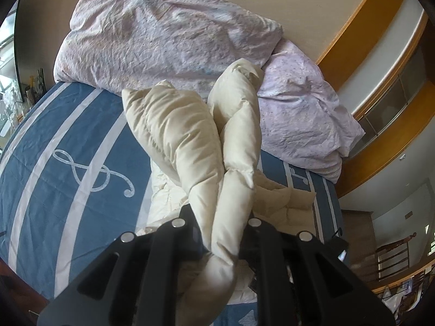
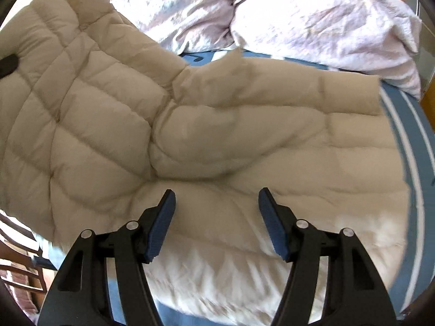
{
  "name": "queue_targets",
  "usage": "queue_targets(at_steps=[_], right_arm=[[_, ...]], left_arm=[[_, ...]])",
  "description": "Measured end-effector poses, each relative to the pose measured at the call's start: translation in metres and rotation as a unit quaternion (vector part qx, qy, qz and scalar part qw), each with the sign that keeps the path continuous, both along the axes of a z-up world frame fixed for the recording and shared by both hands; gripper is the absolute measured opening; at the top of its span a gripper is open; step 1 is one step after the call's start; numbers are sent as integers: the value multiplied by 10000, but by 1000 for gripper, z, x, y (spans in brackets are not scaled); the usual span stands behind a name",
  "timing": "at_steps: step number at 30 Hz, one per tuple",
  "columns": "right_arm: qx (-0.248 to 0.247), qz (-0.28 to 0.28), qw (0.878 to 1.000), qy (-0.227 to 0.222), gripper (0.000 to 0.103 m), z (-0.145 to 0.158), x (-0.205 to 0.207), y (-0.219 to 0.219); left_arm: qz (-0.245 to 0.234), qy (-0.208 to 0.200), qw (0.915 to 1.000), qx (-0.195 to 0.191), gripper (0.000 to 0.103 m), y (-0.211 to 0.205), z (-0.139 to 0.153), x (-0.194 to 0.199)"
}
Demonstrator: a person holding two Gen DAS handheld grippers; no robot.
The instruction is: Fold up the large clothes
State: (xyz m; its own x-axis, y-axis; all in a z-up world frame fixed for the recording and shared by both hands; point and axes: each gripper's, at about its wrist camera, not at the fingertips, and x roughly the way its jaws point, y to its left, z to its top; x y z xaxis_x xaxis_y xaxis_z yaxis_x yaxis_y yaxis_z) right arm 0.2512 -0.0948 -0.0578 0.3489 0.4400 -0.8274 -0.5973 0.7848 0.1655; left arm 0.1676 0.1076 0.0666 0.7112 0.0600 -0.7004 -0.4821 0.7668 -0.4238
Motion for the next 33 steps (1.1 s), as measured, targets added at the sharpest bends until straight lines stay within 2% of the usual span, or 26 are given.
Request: queue_targets(at_steps=[4,10,18,24,33], right_arm=[[-121,-72,9998,-126,65,0,-5,-40],[-141,-272,9995,24,65,-8,0,-83],[-107,-294,9994,174,64,-21,12,-90],[63,-333,9991,236,64,-24,16,-94],[334,-434,9981,268,64,-24,12,-110]], left_arm=[[21,-18,10000,20,13,-17,3,5],[-36,-3,9999,112,13,-49,4,17],[-160,58,9998,77,13,-85,0,39],[-506,147,9986,-60,13,-119,-6,62],[-972,457,9939,-264,13,-161,-31,95]])
